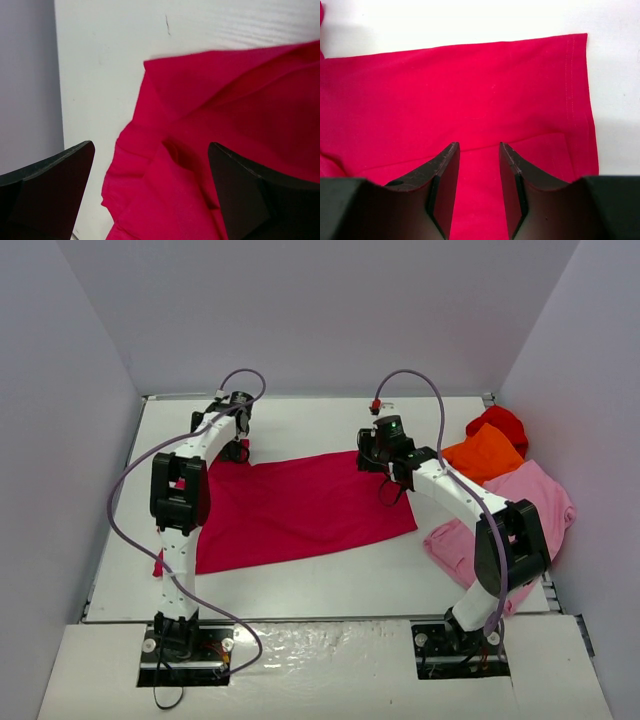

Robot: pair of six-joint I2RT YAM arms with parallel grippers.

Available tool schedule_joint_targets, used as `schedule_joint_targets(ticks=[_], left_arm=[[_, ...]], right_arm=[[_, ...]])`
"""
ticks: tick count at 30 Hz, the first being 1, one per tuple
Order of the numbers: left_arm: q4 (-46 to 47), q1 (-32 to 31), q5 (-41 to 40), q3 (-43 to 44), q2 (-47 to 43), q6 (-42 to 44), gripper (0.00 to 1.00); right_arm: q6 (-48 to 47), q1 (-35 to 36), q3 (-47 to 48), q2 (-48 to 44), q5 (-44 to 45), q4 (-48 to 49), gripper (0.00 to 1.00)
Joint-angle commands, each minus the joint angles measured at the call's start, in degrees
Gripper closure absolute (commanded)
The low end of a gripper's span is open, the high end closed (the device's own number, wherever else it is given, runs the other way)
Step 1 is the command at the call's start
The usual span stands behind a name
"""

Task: Fold and stack the t-shirts
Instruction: Grap the side of the flattened tshirt furthest away from the robot with both arms

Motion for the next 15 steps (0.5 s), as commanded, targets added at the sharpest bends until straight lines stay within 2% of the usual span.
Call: schedule_joint_targets(ticks=[1,10,15], left_arm=[[1.67,0.49,2.61,-1.94,-2.37,-1.0,0.03],[1.77,1.01,1.3,1.46,1.62,0.0,0.04],[1.6,1.95,1.49,4.55,4.08,0.76,0.09]], right_arm=[[0.38,-0.5,0.8,-1.77,1.37,1.47,0.66],[0.62,-0.53,-0.55,-3.66,1.46,0.48,0.66],[0.53,-0.53,-2.06,-4.91,2.02,-0.15,0.66]])
